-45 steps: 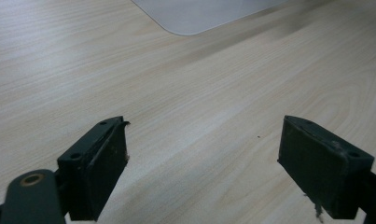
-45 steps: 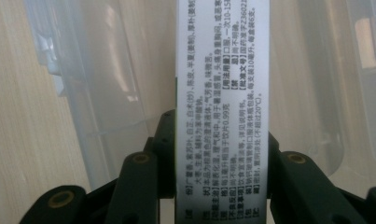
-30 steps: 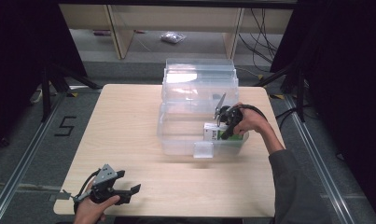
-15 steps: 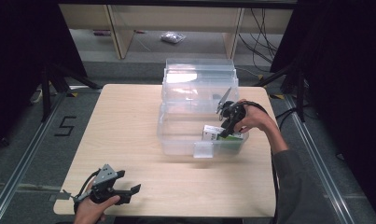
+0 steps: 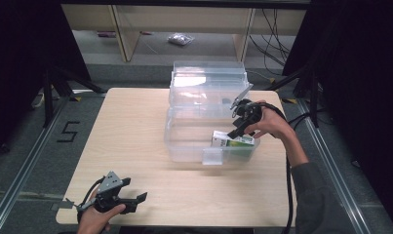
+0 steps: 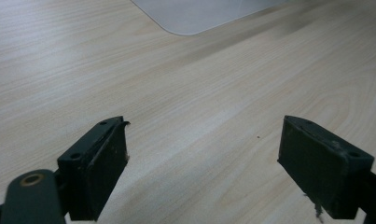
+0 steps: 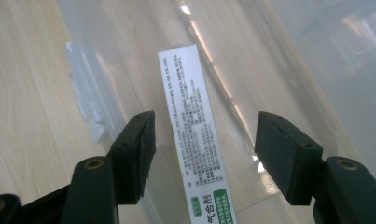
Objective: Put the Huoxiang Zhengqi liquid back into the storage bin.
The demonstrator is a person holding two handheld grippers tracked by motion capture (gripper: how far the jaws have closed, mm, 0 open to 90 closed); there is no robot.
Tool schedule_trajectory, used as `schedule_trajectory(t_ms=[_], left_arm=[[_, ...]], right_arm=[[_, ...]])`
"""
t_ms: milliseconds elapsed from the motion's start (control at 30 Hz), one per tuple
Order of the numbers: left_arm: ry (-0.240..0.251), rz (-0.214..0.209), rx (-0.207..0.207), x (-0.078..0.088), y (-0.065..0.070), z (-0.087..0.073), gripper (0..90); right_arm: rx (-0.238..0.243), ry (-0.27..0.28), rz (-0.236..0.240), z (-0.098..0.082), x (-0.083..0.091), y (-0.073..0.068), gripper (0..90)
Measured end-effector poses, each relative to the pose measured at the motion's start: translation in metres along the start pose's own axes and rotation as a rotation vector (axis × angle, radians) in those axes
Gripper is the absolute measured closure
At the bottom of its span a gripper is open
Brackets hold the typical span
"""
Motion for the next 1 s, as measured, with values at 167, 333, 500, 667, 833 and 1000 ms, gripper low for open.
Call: schedule_trajectory(t_ms=[167,333,500,667,833,1000], left_arm=[[0.004,-0.002,0.009,0.0,0.001,0.0,14.9],[0.003,-0.002,0.008,0.0,0.001,0.0,14.9],[0.0,0.004,0.011,-0.001,0.001,0.0,14.9],[0.0,0.001,0.007,0.0,0.001,0.0,14.9],[0.002,-0.001,0.007,0.0,0.001,0.0,14.9],[0.003,0.0,0.006,0.0,0.001,0.0,14.9]], right_arm=[[-0.012,0.021,-0.027,0.003,0.004,-0.009,35.5],[-0.031,0.069,-0.041,0.003,0.006,-0.016,32.9],[-0.024,0.144,-0.04,-0.001,0.008,-0.021,29.7],[-0.075,0.164,-0.05,-0.005,0.011,-0.03,28.3],[-0.081,0.188,-0.066,-0.008,0.011,-0.036,28.0],[-0.095,0.201,-0.068,-0.012,0.01,-0.041,27.8]])
Point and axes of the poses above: each handheld gripper's, and its own axes: x roughly backward along the jaws, z roughly out of its top, y roughly to its right, the point moved 2 cm from there along -x, roughly forward along the jaws, and after that the axes turned 14 degrees about z, right-handed, at the moved point
